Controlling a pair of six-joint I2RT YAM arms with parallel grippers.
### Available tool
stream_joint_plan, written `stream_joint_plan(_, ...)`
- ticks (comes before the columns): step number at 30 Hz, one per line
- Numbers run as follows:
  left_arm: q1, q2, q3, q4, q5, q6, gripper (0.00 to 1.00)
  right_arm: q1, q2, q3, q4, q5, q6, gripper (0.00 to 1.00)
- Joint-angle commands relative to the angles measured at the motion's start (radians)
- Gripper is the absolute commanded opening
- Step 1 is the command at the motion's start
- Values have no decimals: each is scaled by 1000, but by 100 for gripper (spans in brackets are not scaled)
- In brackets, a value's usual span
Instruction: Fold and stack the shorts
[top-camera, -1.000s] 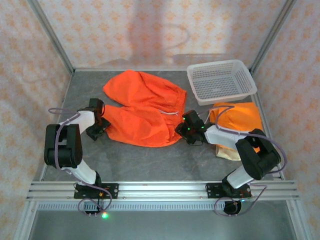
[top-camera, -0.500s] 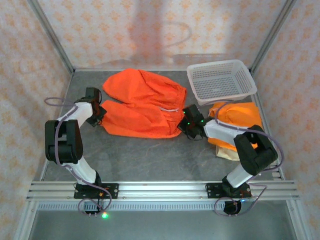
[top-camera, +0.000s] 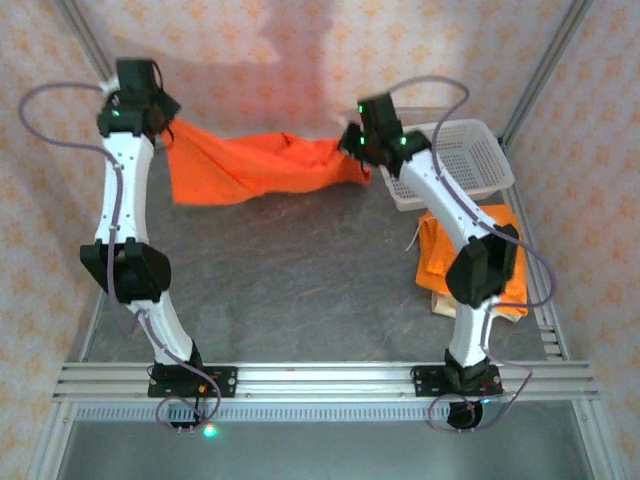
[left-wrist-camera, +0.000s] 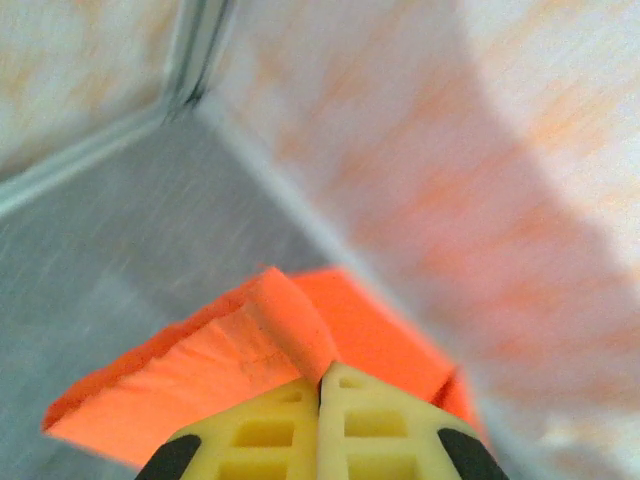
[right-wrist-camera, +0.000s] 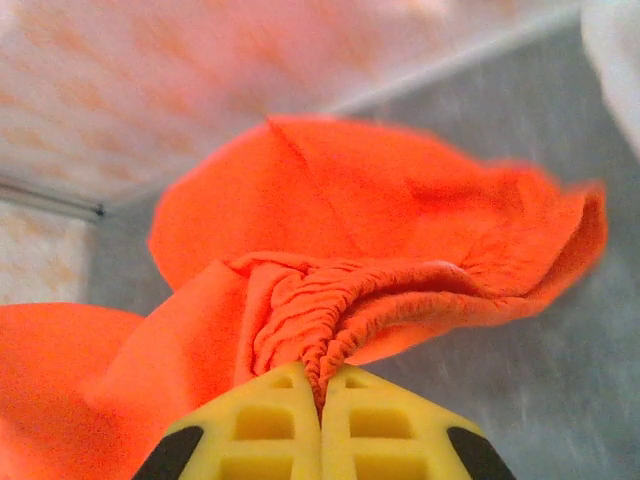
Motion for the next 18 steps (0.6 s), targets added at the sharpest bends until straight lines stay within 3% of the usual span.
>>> stream_joint_plan(1,40,67,368,-180,-8,-17,0,-9,74,424,-256,56,-181,0)
stream_joint_plan(3,59,66,509,-153,-15,-36,0,-11,179,744,-366,62,-209,0)
stream_joint_plan(5,75,6,506,-77,-13,-61,0,-23,304,1067,-458,47,-217,0)
stream_joint_plan(7,79,-106,417,-4,-37,-46,0,-36,222,943,-406,25,-203,0)
stream_joint_plan(10,79,-264,217,79,-72,17,0,-37,262,1065,-522,59,-244,0)
stream_joint_plan(18,77,-611,-416,163,-115,80,0,-16,288,1082,-883,160,-354,0)
